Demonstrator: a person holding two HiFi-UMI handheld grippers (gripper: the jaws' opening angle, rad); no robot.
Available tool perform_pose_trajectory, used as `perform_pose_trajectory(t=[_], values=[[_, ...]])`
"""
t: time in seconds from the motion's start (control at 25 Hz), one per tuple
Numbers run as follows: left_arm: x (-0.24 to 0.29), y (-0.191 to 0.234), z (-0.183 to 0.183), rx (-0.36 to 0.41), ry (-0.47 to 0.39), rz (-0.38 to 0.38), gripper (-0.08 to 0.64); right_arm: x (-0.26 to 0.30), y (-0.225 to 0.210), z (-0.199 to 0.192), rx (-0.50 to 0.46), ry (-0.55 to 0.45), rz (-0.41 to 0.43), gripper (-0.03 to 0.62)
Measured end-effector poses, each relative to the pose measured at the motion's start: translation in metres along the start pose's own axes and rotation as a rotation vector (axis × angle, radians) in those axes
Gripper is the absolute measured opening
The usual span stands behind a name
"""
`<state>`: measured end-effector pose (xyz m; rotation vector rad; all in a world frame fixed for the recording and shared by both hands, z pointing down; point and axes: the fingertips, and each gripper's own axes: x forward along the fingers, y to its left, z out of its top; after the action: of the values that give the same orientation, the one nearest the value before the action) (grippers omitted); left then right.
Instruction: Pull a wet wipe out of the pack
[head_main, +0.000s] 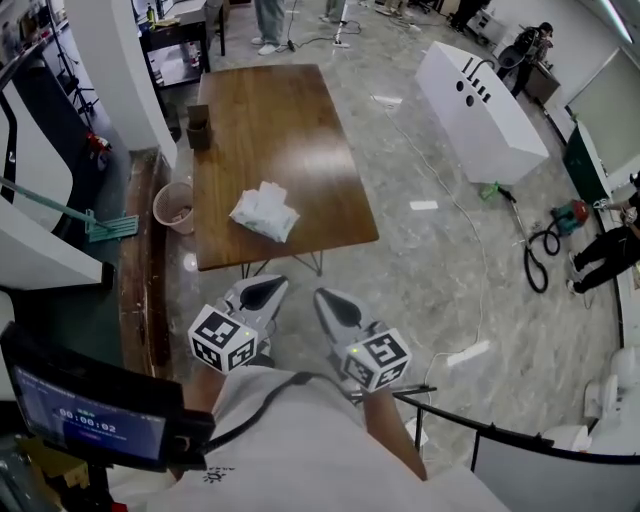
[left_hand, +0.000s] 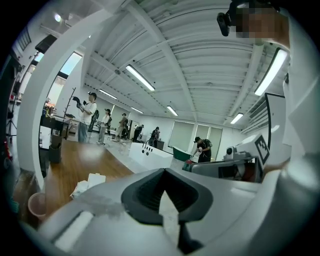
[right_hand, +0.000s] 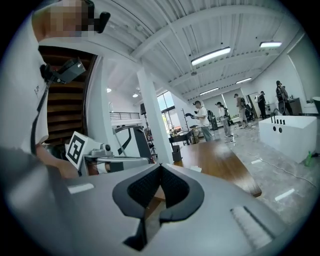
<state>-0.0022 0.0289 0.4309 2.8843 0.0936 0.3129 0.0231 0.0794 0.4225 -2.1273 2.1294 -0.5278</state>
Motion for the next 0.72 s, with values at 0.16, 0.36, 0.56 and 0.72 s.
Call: perform_pose_trajectory(t=[0.16,0.36,0.56,0.72], values=[[0.01,0.042,0.007,0.008,0.017,-0.027,0.002,0.04,-0.015,0.01,0.011,-0.006,-0.036,0.009],[0.016,0.084,0.015,0.018,0.032,-0.089,0.003,0.085,-0.023,0.014,0.028,0.015,-0.067,0.009],[0.019,0.127,0.018,-0.021,0.048,-0.103,0.003,0.121,-0.022,0.017,0.016,0.042,-0.079,0.009],[0.024,0.149,0.016,-0.045,0.061,-0.109,0.003,0.135,-0.026,0.02,0.016,0.053,-0.095,0.009]])
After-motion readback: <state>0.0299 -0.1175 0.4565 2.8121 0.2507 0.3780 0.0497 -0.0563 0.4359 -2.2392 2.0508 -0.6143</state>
